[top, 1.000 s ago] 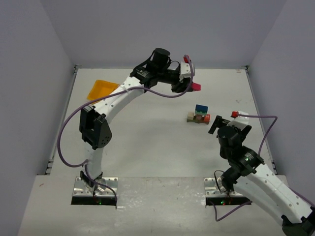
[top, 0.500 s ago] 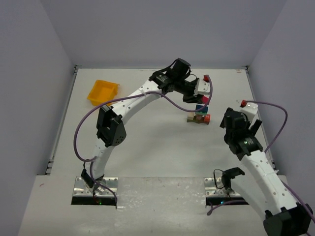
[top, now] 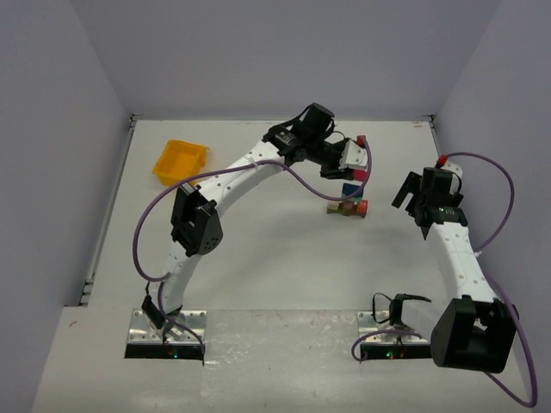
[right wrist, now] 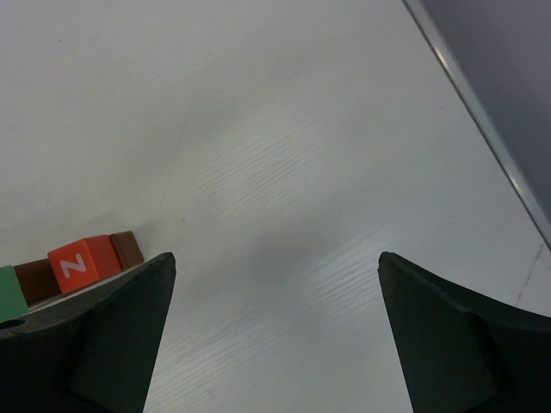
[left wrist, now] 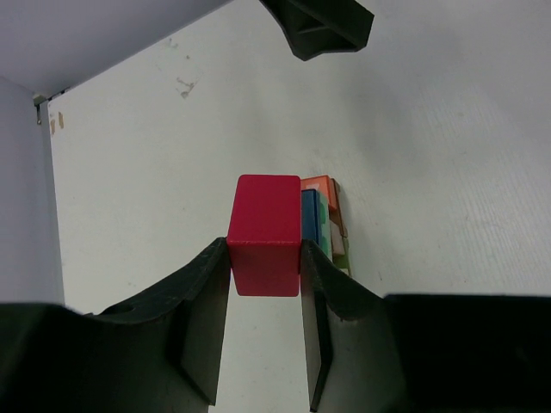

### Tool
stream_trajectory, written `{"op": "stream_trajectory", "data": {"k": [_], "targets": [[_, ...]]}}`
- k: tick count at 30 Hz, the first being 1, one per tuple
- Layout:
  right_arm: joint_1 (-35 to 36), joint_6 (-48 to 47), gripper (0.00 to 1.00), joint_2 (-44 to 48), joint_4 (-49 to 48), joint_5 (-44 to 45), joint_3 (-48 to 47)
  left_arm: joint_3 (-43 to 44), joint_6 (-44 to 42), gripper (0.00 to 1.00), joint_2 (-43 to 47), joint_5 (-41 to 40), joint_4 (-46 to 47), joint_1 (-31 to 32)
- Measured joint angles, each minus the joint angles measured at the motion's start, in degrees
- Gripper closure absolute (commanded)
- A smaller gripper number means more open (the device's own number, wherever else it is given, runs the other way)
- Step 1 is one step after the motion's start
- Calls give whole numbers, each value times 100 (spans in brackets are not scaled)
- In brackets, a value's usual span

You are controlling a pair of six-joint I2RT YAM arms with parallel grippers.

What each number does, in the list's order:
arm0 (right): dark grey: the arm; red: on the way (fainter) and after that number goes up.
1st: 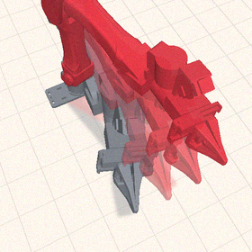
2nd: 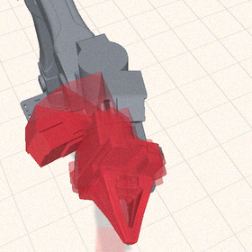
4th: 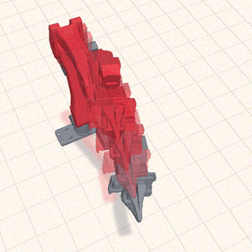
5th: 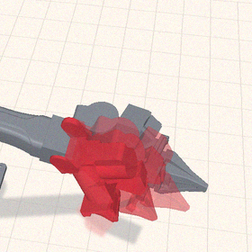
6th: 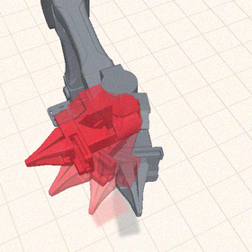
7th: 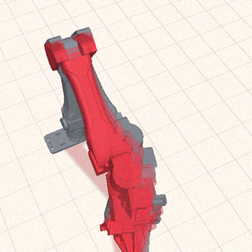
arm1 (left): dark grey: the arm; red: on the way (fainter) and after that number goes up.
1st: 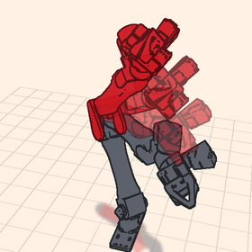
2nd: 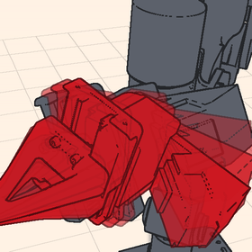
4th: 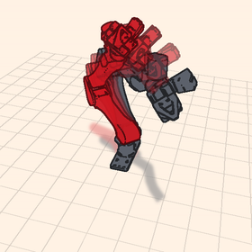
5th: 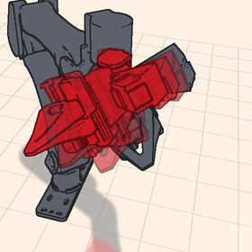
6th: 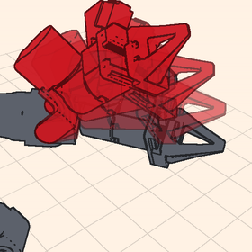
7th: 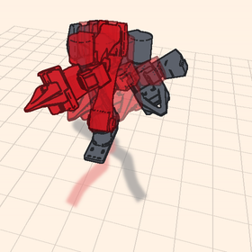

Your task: Build the wood block tower

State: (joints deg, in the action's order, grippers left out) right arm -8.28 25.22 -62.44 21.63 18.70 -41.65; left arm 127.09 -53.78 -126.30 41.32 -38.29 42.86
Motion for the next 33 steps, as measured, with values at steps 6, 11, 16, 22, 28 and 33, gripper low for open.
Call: {"op": "stream_trajectory", "data": {"k": [6,11,16,22,28,33], "targets": [[-23,-1,1,25,-20,-138,3,0,-151,100,-196,-48,90,59],[-23,-1,1,276,-31,-131,51,-3,-144,100,-311,-103,223,126],[-21,1,1,383,-34,-116,74,-43,-142,100,-315,-135,306,148],[-23,4,1,372,25,-65,76,-201,-116,100,-315,-313,377,155],[-23,5,1,378,113,-19,76,-332,-60,100,-315,-504,374,190],[-23,8,1,379,117,1,76,-355,-30,100,-315,-596,383,221]]}}
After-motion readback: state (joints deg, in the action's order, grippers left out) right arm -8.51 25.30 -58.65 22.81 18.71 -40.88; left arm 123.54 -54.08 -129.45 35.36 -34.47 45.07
